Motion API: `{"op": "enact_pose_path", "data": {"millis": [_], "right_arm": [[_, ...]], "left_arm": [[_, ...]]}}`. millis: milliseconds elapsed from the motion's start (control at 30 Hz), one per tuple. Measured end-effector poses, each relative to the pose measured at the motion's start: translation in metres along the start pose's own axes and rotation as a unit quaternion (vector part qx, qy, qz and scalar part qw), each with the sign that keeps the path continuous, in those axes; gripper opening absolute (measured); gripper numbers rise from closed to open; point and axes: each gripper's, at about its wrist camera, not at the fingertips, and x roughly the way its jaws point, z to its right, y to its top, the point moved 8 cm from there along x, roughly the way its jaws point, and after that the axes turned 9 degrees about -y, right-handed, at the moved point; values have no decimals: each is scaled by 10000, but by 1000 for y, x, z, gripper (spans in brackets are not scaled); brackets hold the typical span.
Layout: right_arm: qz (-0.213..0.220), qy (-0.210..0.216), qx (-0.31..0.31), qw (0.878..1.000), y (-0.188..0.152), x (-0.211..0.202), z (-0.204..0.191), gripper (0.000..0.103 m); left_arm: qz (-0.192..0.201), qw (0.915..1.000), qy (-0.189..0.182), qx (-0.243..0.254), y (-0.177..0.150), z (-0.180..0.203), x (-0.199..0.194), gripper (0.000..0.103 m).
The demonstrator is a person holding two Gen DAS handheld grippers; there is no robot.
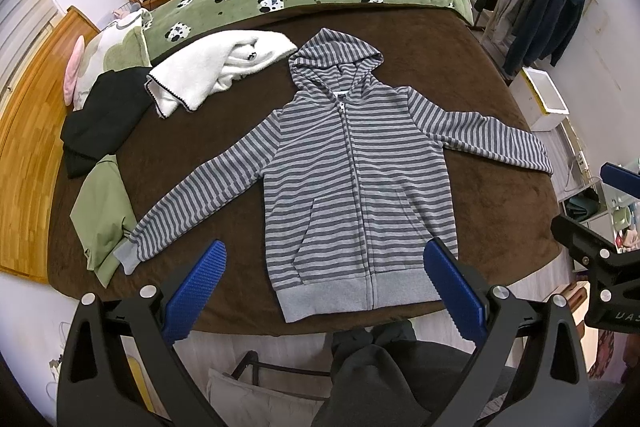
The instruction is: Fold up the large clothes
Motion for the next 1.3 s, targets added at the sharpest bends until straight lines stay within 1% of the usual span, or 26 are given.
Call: {"op": "enact_pose_path", "data": {"millis": [33,700,900,1100,1200,1300], "right_arm": [[0,1,5,10000,0,0,0,97],[-5,5,1,10000,2,0,0,97],[-24,0,28,10000,1,1,0,97],[-34,-76,258,9996,5,1,13,97],[-9,-120,448,9989,7,0,23,97],[28,-254,695,9973,9,-3,40,97]], "left_arm": [[1,10000,-3,2,0,3,5,97],[-22,10000,7,-17,0,-1,9,97],[-79,10000,-19,45,-1,2,14,97],[-107,9996,-71,257,11,12,18,97],[-119,9990,-123,411,22,18,20,97],[-112,9979,-224,602,36,27,24,97]]}}
